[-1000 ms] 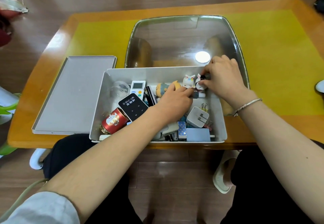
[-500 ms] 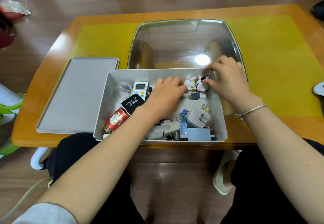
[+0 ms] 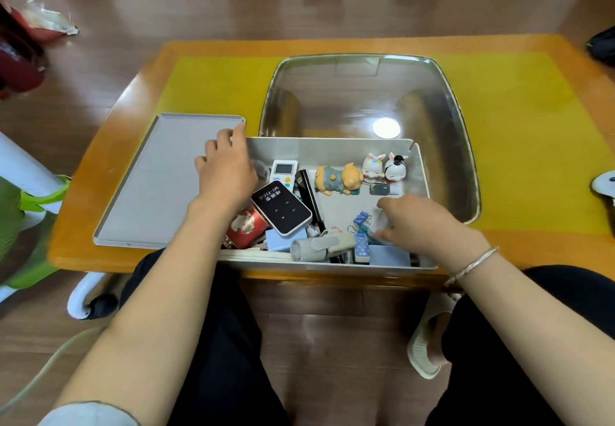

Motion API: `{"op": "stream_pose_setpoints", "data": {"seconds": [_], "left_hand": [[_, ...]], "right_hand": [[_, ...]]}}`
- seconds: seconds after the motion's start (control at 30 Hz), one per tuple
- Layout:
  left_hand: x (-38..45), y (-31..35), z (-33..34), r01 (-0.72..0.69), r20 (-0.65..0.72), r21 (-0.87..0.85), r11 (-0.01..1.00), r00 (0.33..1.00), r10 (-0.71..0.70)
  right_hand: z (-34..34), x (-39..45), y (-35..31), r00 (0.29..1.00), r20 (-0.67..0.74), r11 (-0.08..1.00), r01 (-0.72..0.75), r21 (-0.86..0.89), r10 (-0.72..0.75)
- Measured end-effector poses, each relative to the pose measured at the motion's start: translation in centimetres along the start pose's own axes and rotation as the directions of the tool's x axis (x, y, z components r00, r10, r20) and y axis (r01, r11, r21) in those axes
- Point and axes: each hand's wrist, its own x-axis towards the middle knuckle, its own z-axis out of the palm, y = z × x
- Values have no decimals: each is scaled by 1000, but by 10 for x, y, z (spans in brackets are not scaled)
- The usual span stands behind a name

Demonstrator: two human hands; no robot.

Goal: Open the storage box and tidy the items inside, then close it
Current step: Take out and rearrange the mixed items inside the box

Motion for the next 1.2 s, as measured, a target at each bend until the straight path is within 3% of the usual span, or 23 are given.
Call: {"op": "stream_pose_setpoints", "data": {"seconds": [0.1,0.3,0.4,0.6,0.93,1.1,1.2], "left_hand": [[1,-11,0,49,5,-35,998,999,-49],[-4,-28,9,71,160,-164,984,986,-44],[-4,-28,15,86,201,-195,977,979,-46],[-7,-27,18,95,168,-173,980,984,-66],[-7,-24,21,178,100,-271,946,983,-156],[-2,-21,22,184,94,-290,939,982,-163],[1,-17,22,190,91,-325,926,981,-170]], "right_hand": [[7,5,-10,998,59,998,-2,-63,5],[6,20,-20,999,-44,944,35,328,-22],[9,20,-28,994,-95,902,96,422,-61],[15,19,-24,996,-2,963,-81,258,84],[13,20,-13,969,84,913,-246,324,232],[8,26,-5,958,192,910,-267,318,214],[4,27,-1,962,114,914,-271,301,248]]}}
